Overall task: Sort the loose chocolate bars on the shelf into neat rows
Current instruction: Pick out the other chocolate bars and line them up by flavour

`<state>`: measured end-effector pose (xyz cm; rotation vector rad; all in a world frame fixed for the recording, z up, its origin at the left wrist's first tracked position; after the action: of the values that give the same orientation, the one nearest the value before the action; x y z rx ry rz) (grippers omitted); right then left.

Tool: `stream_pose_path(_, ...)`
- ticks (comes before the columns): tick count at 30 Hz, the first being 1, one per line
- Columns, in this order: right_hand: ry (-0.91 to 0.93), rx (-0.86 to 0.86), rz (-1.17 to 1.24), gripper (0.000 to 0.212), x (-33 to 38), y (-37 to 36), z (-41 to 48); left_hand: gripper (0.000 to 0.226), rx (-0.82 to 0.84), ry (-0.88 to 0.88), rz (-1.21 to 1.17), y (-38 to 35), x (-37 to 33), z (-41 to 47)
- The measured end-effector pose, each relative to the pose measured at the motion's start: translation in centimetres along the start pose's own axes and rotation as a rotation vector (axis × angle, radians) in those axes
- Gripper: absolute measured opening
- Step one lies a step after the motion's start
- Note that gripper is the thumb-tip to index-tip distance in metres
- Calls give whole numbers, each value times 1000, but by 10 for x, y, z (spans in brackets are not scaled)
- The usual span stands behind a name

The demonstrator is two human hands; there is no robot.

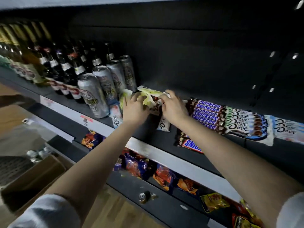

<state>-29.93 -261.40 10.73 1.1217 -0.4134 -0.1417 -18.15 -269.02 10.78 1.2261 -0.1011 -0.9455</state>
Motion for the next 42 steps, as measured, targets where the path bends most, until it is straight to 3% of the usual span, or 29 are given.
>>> stream_pose_path(8,50,108,14,39,50,-40,15,45,61,91,49,5,72,-9)
stream_pose_path(13,138,146,116,35,94,-60,13,42,12,119,-25,16,99,-20)
stream_pose_path(20,195,297,108,46,132,-89,5,47,31,192,-202,20,122,-36)
stream_pose_path(30,90,313,141,69,134,-94,13,44,31,134,-228,21,129,-41)
stream_pose_path(38,50,175,258,77,113,-89,6,40,22,91,-174,21,121,-41)
stream_pose_path(42,45,-4,431,88,99,-66,1,29,8,86,-271,22,98,-40)
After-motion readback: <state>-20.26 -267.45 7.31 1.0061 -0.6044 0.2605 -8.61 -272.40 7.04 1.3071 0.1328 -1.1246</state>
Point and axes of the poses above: each hand's wrist, its own z-axis towards the middle knuckle, its own y-axis out of the back of the hand, x = y × z, the point moved 6 cm from there along z, towards the middle knuckle, and after that the axes turned 6 degrees about -z, right-handed, at the moved point
